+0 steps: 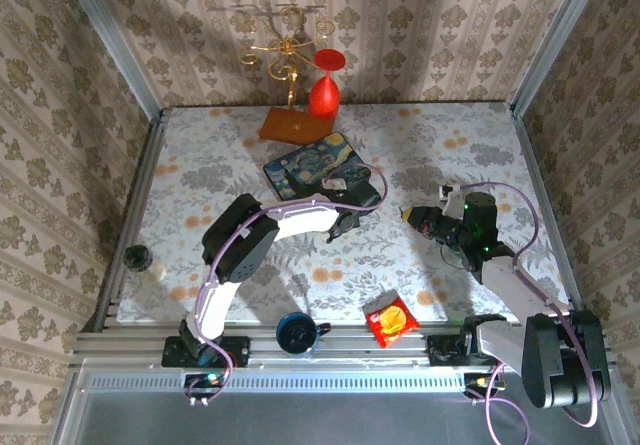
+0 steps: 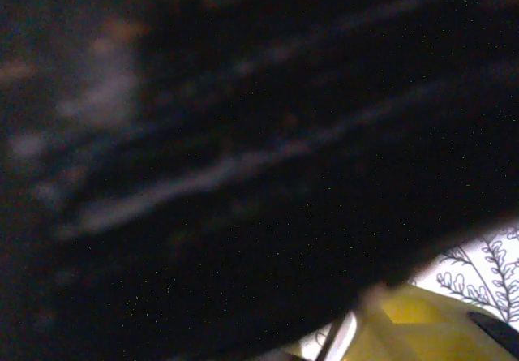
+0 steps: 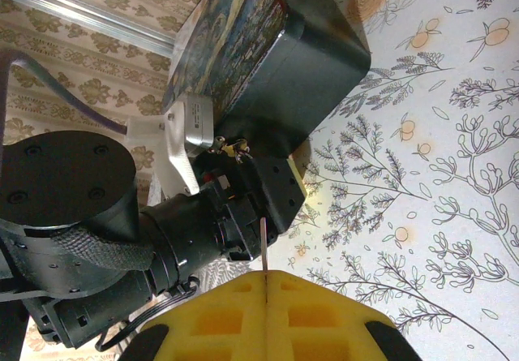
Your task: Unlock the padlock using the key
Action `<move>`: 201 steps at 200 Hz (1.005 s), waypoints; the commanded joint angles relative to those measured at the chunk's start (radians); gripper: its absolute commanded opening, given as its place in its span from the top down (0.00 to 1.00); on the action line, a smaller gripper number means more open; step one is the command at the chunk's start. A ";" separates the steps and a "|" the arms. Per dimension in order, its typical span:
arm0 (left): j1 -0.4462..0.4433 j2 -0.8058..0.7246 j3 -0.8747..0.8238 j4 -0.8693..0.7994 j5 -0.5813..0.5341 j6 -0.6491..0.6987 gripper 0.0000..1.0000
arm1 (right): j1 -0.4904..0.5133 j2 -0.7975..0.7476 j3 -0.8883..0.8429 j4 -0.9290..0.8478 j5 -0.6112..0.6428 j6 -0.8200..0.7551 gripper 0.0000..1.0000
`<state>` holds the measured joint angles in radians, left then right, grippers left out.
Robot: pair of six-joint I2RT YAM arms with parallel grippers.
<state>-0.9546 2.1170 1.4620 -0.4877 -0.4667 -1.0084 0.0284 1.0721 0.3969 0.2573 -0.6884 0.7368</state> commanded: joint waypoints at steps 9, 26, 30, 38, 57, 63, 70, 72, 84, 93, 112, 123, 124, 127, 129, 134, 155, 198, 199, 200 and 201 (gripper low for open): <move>0.002 -0.007 0.002 0.017 0.042 -0.011 0.58 | -0.005 -0.015 -0.016 -0.007 -0.010 0.012 1.00; 0.004 -0.018 -0.003 0.013 0.059 -0.031 0.64 | -0.005 -0.015 -0.019 -0.011 -0.011 0.012 1.00; 0.005 -0.021 -0.005 0.011 0.066 -0.038 0.65 | -0.005 -0.014 -0.020 -0.013 -0.009 0.010 1.00; 0.006 -0.029 -0.008 0.008 0.083 -0.052 0.65 | -0.003 -0.013 -0.024 -0.016 -0.007 0.007 1.00; 0.014 -0.048 -0.014 0.010 0.149 -0.090 0.69 | 0.007 -0.011 -0.041 -0.020 0.013 0.001 1.00; 0.018 -0.053 -0.016 0.009 0.172 -0.104 0.75 | 0.012 -0.011 -0.050 -0.011 0.021 0.002 1.00; 0.024 -0.058 -0.014 0.003 0.204 -0.122 0.77 | 0.021 -0.009 -0.062 0.005 0.030 0.008 1.00; 0.024 -0.060 -0.014 0.004 0.213 -0.125 0.77 | 0.023 -0.008 -0.067 0.011 0.033 0.010 1.00; 0.032 -0.071 -0.021 0.018 0.269 -0.148 0.78 | 0.046 -0.002 -0.084 0.039 0.056 0.016 1.00; 0.034 -0.083 -0.029 0.033 0.301 -0.167 0.80 | 0.069 0.008 -0.093 0.051 0.080 0.016 1.00; 0.043 -0.109 -0.029 0.035 0.341 -0.192 0.81 | 0.122 0.051 -0.095 0.096 0.115 0.019 1.00; 0.047 -0.122 -0.021 0.012 0.350 -0.210 0.86 | 0.150 0.091 -0.095 0.139 0.125 0.026 1.00; 0.048 -0.123 -0.020 0.009 0.351 -0.213 0.86 | 0.152 0.094 -0.095 0.144 0.127 0.028 1.00; 0.049 -0.127 -0.017 -0.003 0.353 -0.224 0.86 | 0.158 0.105 -0.095 0.159 0.128 0.032 1.00; 0.050 -0.127 -0.014 -0.012 0.355 -0.231 0.87 | 0.162 0.115 -0.095 0.172 0.128 0.035 1.00; 0.056 -0.130 -0.006 -0.032 0.364 -0.246 0.90 | 0.173 0.137 -0.097 0.206 0.128 0.042 1.00; 0.073 -0.136 0.008 -0.057 0.440 -0.300 0.90 | 0.212 0.219 -0.096 0.320 0.146 0.059 1.00; 0.087 -0.155 0.000 -0.040 0.519 -0.419 0.98 | 0.284 0.367 -0.098 0.519 0.206 0.052 1.00; 0.088 -0.156 -0.001 -0.039 0.520 -0.422 0.98 | 0.285 0.370 -0.099 0.524 0.206 0.052 1.00; 0.088 -0.156 -0.001 -0.037 0.520 -0.424 0.98 | 0.286 0.373 -0.099 0.527 0.205 0.051 1.00; 0.088 -0.157 -0.001 -0.036 0.521 -0.426 0.98 | 0.286 0.376 -0.100 0.534 0.205 0.051 1.00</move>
<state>-0.8795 2.0144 1.4433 -0.5140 -0.0257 -1.3125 0.2901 1.3857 0.3054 0.6086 -0.5327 0.7872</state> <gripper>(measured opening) 0.307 0.060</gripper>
